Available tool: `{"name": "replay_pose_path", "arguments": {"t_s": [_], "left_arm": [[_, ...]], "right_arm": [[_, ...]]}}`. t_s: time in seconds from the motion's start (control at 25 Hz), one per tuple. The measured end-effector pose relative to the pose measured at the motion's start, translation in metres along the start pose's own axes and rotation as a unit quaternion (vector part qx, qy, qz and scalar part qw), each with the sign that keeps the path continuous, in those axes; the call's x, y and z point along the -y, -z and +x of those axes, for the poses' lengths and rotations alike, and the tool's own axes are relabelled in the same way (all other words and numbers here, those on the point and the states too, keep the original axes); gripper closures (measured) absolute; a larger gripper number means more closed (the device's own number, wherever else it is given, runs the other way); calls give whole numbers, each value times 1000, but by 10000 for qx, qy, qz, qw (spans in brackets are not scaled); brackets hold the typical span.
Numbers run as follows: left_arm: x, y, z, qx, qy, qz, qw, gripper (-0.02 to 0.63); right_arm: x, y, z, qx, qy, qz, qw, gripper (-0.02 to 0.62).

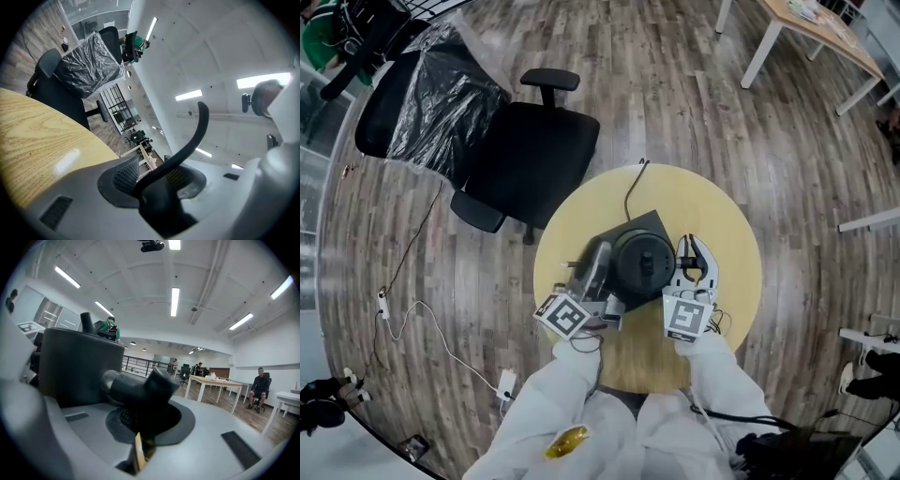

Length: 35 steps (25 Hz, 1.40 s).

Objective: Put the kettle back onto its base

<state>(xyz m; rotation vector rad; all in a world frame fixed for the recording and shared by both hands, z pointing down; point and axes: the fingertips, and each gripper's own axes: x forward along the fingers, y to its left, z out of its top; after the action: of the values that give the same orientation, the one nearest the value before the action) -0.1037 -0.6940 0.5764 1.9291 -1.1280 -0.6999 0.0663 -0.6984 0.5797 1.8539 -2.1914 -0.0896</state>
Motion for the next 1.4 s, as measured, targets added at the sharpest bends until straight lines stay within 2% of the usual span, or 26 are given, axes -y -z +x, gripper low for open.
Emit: {"name": "replay_pose_path", "arguments": {"t_s": [0.16,0.28,0.32,0.52,0.68,0.8,0.84,0.92,1.04,1.2,1.4], "left_arm": [[-3,-1,-3,101,-202,-83,9997,437],[-1,3,-12,168,-347,-173,9991,437],[0,5,-15,147,-392,-161,9990,437],[12,15,-23,-283,-541,-43,9981,422],[16,24,-32,-589,-324,-108,9977,405],[27,25,-37,-899,1,-129,9959,283],[29,25,-41,-954,80,-66,9954,270],[29,24,-53,-950,111,55,9954,261],[27,23,-75,-782,-82,112,9968,261],[20,30,-96,-562,-428,-100,9974,261],[36,43,-106,-519,-484,-159,9973,261]], "right_arm": [[-4,9,2,-511,-403,263,9975,556],[1,21,-6,-925,-417,435,9939,423],[2,25,-9,-1064,-412,449,9925,407],[6,35,-22,-1460,-270,512,9876,405],[11,39,-26,-1731,-124,495,9836,403],[9,44,-27,-1928,-154,439,9801,403],[7,45,-28,-1933,-157,445,9800,403],[5,46,-32,-1931,-157,449,9800,403],[0,46,-38,-1946,-153,482,9796,403],[-5,44,-46,-1966,-176,498,9791,403],[-2,41,-63,-1924,-141,512,9799,405]]}}
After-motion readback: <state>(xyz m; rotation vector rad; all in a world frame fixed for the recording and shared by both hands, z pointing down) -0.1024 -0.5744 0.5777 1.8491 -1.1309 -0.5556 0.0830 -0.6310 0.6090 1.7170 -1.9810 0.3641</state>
